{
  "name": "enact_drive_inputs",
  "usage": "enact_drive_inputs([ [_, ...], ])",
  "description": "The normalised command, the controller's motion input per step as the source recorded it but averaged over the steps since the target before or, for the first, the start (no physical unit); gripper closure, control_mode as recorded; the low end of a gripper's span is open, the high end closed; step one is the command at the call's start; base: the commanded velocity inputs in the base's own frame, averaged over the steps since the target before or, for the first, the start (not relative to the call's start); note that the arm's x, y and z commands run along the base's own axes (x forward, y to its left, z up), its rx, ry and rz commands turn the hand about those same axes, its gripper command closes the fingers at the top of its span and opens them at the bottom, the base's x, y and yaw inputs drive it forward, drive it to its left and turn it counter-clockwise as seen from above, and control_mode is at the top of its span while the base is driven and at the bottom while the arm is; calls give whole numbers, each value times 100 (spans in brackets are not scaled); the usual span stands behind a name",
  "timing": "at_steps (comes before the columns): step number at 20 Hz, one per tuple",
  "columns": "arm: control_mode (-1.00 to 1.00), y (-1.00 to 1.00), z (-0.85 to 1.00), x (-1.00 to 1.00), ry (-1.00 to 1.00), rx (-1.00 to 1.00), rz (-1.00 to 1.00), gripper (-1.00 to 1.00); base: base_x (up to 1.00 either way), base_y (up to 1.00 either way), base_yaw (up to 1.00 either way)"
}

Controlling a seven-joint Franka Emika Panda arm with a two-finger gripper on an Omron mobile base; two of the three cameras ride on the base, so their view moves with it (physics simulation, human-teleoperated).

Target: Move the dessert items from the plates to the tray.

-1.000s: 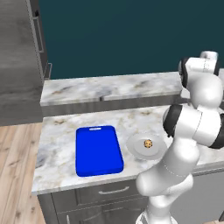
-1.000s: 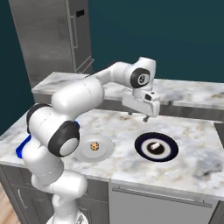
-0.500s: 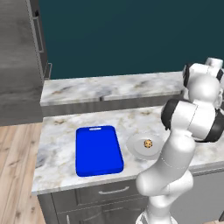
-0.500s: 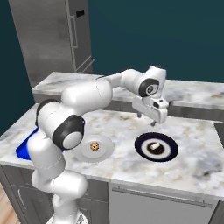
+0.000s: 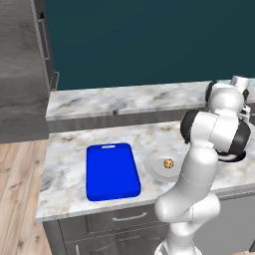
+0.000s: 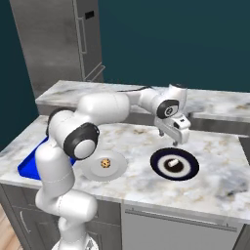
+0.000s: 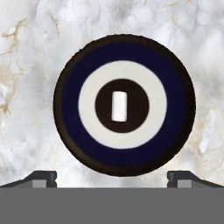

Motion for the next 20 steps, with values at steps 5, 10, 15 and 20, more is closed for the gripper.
enact_drive_inputs([
  [5,-100,-22,-39,17,-2,-4,-8,-100,0,0,0],
  [10,-100,-14,-28,20,0,0,-5,-100,0,0,0],
  [15,-100,-23,-32,29,0,0,-1,-100,0,0,0],
  [20,-100,-26,-28,9,0,0,0,-100,0,0,0],
])
